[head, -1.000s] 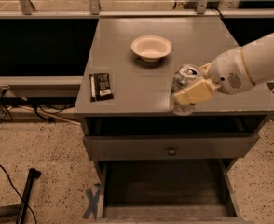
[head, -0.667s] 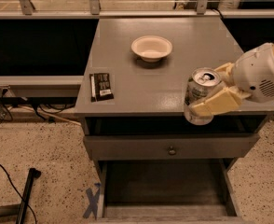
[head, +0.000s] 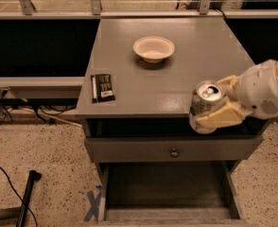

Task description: Place 7up can into middle drawer

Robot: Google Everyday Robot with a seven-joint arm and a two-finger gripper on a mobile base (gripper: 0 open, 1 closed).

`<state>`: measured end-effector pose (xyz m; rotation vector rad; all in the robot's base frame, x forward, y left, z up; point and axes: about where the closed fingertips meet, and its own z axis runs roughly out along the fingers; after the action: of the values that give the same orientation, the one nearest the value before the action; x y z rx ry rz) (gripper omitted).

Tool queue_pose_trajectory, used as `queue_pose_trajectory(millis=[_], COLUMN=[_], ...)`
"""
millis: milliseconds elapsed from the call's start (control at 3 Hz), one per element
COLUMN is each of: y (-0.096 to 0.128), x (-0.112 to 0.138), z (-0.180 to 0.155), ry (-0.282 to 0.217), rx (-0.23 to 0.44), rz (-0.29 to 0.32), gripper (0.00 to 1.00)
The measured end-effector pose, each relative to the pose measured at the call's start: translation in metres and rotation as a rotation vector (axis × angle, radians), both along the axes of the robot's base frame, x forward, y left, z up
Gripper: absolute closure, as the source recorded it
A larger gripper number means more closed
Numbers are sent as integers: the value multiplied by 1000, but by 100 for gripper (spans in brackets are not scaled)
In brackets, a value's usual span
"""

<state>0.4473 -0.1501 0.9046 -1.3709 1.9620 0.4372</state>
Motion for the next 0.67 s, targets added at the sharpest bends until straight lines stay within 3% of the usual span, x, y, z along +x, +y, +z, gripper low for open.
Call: queue_pose_trajectory(millis=[333, 667], y=[-7, -38], x=[-18, -33], z=[-66, -127], ry=[-50, -117], rx=[45, 69], rz=[-30, -119], gripper=[100, 100])
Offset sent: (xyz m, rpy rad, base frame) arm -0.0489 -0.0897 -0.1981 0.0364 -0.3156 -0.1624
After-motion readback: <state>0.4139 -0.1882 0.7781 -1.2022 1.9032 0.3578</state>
